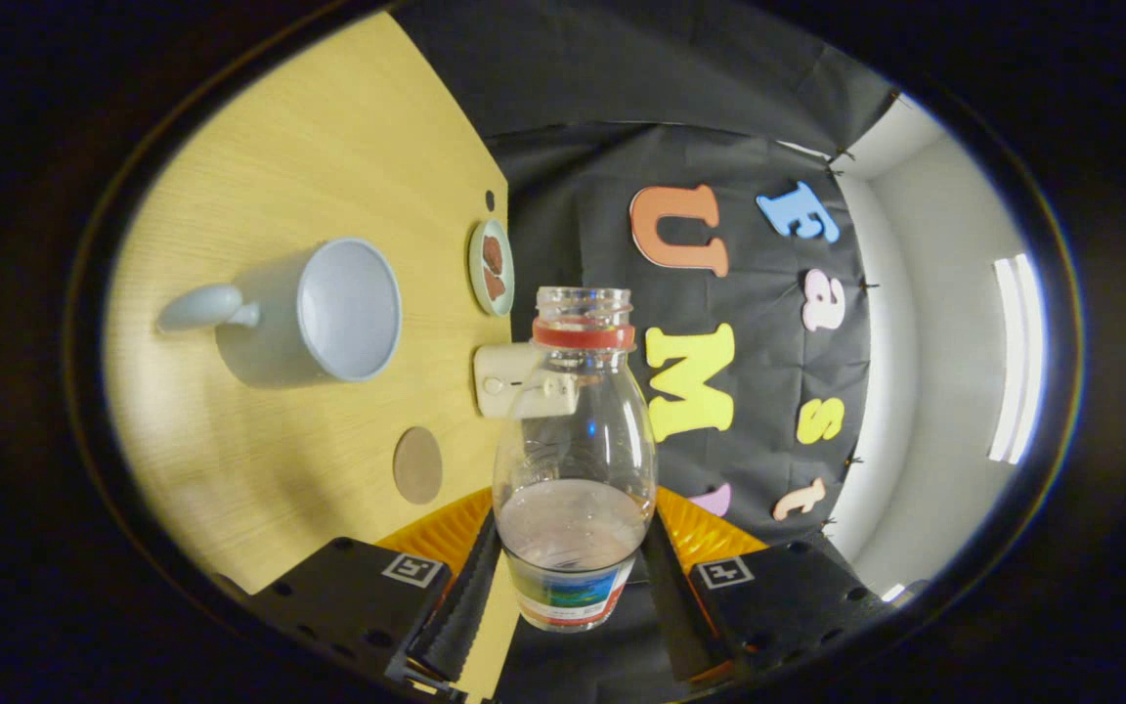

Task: Take the bottle from table, then pour the juice into the cup, finally place the bottle on the coaster

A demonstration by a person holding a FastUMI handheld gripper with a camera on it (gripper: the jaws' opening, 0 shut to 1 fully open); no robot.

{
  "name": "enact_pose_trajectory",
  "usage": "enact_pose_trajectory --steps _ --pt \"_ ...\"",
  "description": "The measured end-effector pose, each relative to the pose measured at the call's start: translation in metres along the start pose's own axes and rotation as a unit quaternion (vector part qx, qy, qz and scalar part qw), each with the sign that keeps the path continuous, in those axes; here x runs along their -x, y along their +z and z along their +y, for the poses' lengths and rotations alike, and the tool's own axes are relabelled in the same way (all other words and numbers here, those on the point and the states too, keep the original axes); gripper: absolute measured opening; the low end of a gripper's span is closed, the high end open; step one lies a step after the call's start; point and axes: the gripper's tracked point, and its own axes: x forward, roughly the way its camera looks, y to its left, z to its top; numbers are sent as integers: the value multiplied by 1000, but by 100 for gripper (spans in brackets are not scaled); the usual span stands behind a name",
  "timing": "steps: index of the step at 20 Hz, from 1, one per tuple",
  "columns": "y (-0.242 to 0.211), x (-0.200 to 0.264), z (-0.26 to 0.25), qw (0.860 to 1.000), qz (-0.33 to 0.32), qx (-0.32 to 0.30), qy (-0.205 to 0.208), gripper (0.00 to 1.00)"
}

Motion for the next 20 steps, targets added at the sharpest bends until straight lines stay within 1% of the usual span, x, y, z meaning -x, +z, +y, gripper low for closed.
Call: enact_pose_trajectory --steps 3,7,10,14,17,18,20 --pt "1 2 -5 997 -3 -76 6 79" --pt "7 7 -18 986 -15 -164 2 79" --pt "11 11 -24 971 -24 -238 14 79" --pt "17 13 -31 951 -40 -306 36 80" --pt "20 14 -41 927 -56 -368 48 80" --pt "20 15 -44 919 -59 -385 51 80" --pt "19 15 -53 912 -67 -402 47 80"
